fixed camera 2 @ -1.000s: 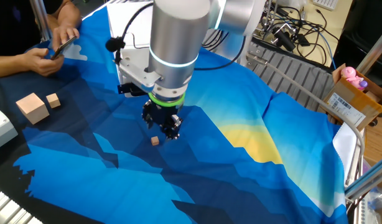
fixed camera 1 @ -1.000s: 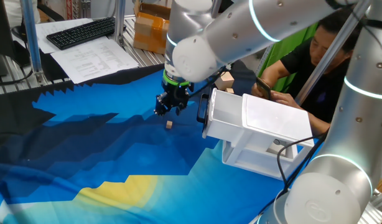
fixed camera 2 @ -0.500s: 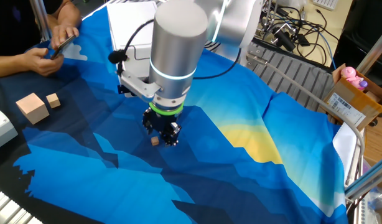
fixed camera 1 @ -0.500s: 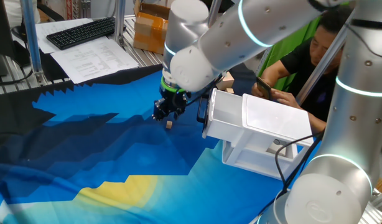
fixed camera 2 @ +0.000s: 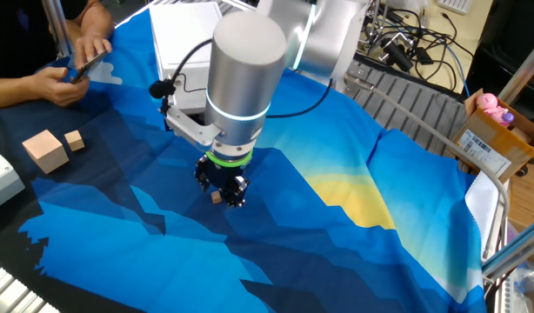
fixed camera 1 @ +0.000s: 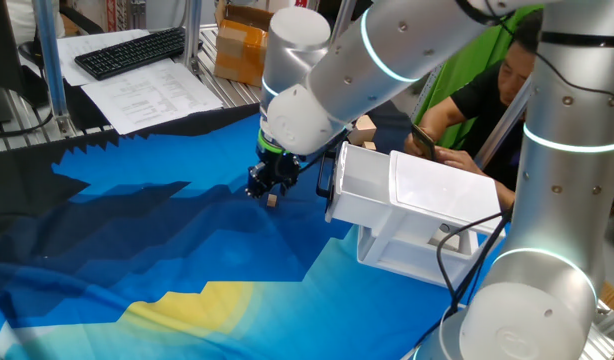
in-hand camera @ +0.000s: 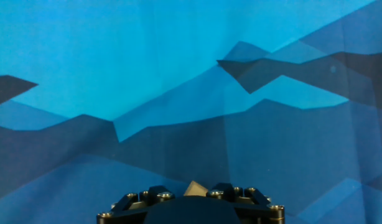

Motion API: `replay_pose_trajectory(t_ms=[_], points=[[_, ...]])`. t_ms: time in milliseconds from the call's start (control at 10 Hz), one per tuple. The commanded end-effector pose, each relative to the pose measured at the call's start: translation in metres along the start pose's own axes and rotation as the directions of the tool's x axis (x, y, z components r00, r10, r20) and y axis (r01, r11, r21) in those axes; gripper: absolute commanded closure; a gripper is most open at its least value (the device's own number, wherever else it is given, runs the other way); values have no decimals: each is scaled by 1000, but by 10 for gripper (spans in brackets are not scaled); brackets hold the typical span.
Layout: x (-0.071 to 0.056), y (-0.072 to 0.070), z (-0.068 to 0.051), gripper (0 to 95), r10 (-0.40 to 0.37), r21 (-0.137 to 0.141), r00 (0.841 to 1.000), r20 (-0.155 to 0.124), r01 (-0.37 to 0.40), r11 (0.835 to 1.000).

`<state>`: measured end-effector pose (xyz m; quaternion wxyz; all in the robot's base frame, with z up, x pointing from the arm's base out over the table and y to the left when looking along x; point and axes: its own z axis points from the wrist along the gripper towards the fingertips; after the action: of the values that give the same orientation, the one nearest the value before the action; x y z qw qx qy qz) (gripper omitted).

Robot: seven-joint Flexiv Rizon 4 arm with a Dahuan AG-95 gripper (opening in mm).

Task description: Put things in the drawer

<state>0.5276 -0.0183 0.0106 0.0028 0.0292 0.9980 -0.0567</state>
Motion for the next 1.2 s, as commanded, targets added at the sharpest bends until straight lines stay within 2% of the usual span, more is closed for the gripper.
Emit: replay_pose_trajectory(t_ms=[100,200,600,700,1200], points=[[0,0,1,380,-4,13,1000,-26,5,1000],[1,1,2,380,-7,8,999,-40,7,1000],[5,5,7,380,-3,11,999,-51,4,1000],[5,5,7,570,-3,11,999,-50,4,1000],[5,5,7,570,-5,9,999,-50,5,1000]])
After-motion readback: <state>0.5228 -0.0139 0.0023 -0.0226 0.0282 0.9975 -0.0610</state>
